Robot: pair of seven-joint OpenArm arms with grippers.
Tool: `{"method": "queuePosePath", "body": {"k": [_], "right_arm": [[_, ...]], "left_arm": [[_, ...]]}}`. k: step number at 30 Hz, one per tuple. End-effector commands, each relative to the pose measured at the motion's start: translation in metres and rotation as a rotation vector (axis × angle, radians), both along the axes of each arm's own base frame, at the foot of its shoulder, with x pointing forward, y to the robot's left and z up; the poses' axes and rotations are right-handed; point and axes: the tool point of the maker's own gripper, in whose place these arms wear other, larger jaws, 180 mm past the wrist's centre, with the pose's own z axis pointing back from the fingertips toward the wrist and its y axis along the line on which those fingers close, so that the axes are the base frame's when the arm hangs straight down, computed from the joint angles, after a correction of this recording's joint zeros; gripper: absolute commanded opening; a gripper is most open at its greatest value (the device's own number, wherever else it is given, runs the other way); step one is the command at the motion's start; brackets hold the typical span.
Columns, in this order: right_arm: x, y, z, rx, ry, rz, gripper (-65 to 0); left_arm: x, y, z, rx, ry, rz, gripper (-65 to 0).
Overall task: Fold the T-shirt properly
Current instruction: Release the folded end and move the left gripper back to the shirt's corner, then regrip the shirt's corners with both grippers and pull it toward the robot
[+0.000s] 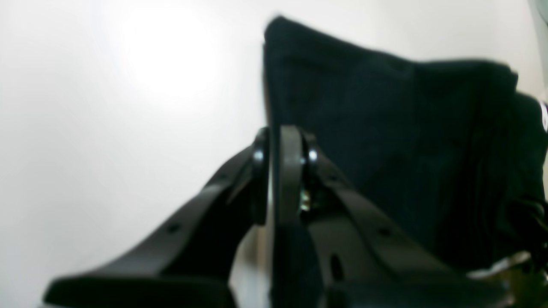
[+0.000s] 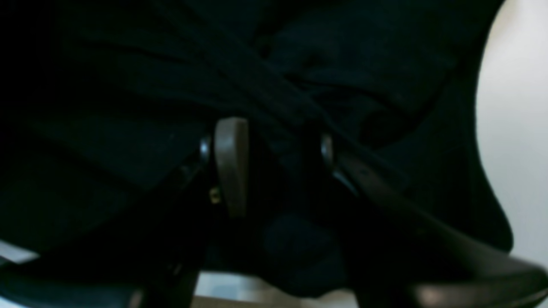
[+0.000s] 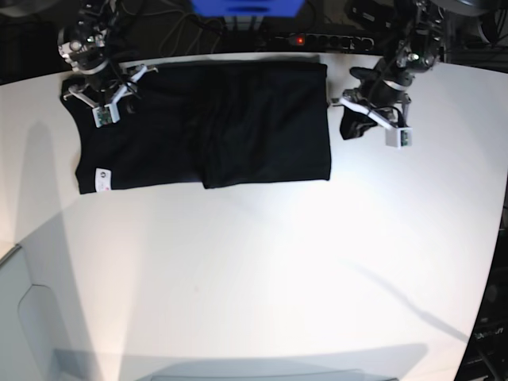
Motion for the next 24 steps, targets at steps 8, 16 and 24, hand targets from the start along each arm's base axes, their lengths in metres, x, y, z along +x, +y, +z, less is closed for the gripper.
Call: {"method": "queuePosePath", "body": {"k": [8,16,24], "right_arm": [[0.009,0.001,0.008,0.002,-0.035,0.015,-42.6],[0.011,0.0,0.009,-0.001,-0.04,0.016,-42.6],[0.013,0.0,0.011,-0.001,-0.049,0.017,-42.5]], "left_arm": [[0.008,-0.009,0.001,-0.04,-0.014,0.007,-45.6],[-0.005,-0.014,-0.024,-0.086,0.054,0.075,-35.8],[-0.014,-0.013,-0.053,-0.1,0.129,0.108,-36.0]]}}
